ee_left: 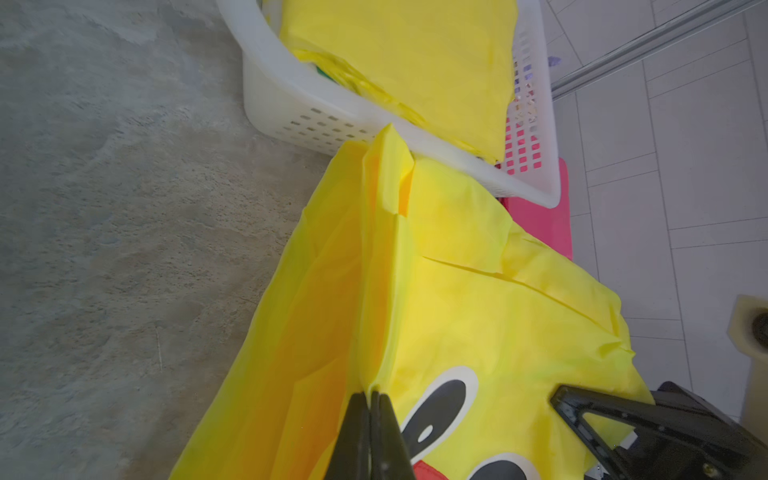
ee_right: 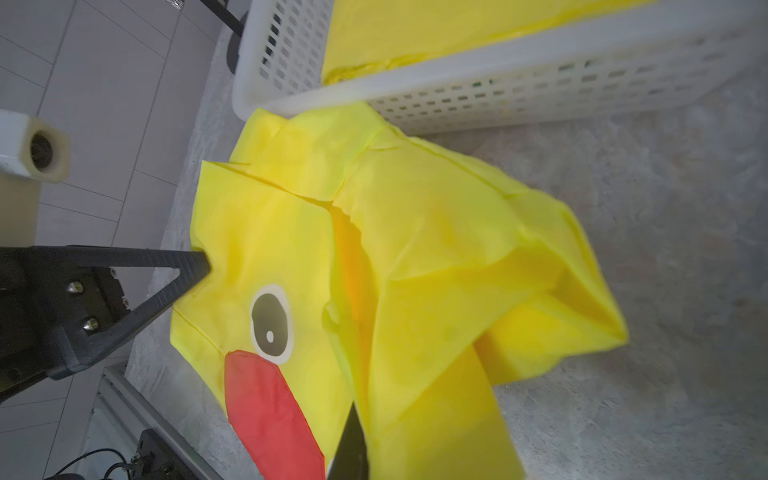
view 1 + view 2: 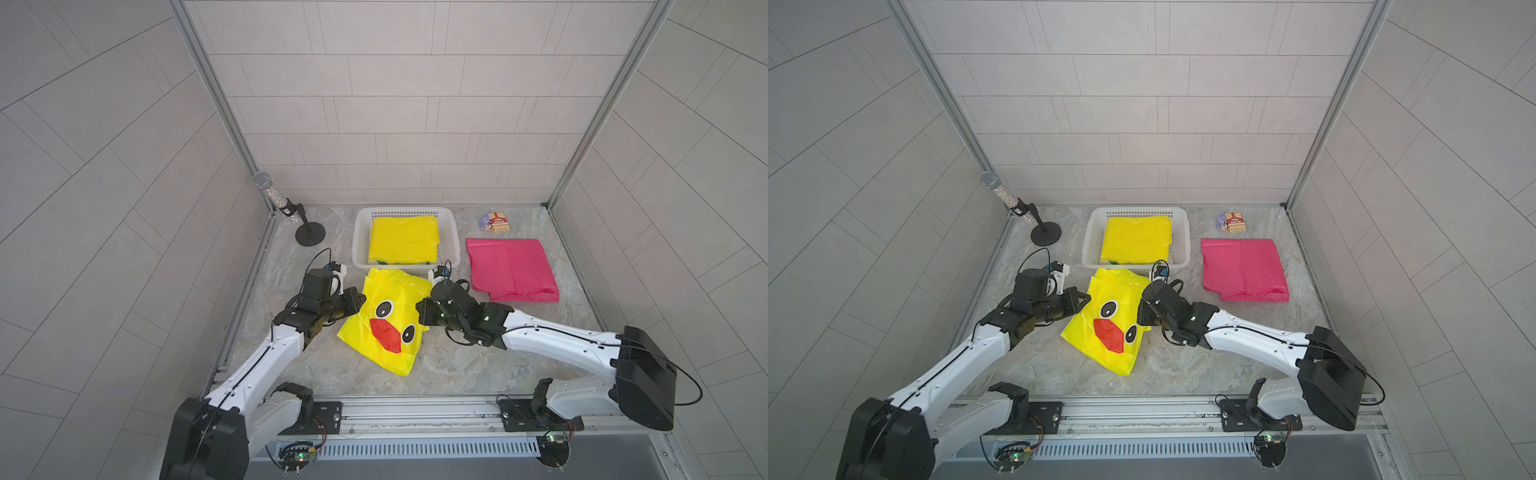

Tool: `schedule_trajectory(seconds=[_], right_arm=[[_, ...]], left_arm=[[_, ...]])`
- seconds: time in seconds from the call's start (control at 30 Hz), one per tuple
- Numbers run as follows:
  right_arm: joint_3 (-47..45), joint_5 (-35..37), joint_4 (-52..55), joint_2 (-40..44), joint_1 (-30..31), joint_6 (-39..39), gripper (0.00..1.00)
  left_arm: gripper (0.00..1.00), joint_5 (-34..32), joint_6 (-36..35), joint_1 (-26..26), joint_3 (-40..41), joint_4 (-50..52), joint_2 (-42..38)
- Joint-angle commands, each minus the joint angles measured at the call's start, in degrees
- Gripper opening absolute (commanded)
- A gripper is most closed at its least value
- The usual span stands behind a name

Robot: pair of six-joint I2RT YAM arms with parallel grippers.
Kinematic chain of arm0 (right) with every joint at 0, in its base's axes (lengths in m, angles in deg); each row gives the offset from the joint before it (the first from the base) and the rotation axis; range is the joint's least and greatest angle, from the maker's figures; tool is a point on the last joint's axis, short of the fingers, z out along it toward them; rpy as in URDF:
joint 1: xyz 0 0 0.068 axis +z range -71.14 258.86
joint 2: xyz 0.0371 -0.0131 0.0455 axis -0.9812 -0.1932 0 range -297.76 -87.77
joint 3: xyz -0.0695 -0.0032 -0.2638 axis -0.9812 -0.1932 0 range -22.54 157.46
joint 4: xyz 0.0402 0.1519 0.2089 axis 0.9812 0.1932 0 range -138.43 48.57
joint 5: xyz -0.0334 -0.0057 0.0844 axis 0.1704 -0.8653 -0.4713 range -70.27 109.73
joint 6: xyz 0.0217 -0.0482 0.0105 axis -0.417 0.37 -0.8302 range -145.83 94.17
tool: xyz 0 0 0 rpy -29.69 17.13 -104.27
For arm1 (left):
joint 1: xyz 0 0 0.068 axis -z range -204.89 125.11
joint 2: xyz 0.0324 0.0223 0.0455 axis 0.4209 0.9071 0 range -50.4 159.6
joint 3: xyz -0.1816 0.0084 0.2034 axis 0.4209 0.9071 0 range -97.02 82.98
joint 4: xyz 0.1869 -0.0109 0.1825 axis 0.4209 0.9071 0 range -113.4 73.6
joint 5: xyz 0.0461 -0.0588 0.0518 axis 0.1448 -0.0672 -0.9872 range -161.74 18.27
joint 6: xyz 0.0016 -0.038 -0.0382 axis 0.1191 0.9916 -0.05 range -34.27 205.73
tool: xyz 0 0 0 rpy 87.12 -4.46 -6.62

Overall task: Put the folded raincoat in the basket
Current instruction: Pick up the raincoat from the center of the board, then place the raincoat in the basket.

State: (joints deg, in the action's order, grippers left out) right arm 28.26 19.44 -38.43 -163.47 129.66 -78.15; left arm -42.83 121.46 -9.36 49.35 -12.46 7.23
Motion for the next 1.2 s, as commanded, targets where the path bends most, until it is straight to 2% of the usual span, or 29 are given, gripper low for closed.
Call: schedule_trajectory(seconds=[0.0, 0.17, 0.33, 0.53, 0.77, 0.97, 1.17], right_arm=[[5.3, -3.9, 7.0, 2.3, -3.7, 5.4, 0.00], [14.2, -11.7, 12.3, 0.3, -12.0, 9.3, 0.00], [28.4, -19.8, 17.0, -8.3, -19.0, 14.7, 0.00], [45.1, -27.1, 19.5, -22.8, -25.6, 18.1, 0.00], [62.8, -32.9, 22.1, -39.7, -30.7, 19.0, 0.00], [66.0, -33.8, 21.2, -46.2, -32.8, 20.0, 0.00], [65.8, -34.6, 17.8, -50.0, -35.3, 19.7, 0.00]], left_arm=[[0.00, 0.4, 3.7, 0.2, -4.5, 2.2, -2.7], [0.02, -0.1, 5.5, 0.2, -11.8, 2.6, 0.1], [0.03, -1.5, 4.2, 0.2, -22.7, 2.2, 8.6], [0.03, -2.8, 1.2, 0.0, -36.3, -1.1, 24.1], [0.02, -1.7, -1.8, -1.7, -52.0, 0.9, 42.1], [0.02, -2.2, -2.3, -3.9, -53.7, -2.0, 46.9], [0.02, 1.7, -2.7, -5.7, -60.1, -3.1, 56.0]])
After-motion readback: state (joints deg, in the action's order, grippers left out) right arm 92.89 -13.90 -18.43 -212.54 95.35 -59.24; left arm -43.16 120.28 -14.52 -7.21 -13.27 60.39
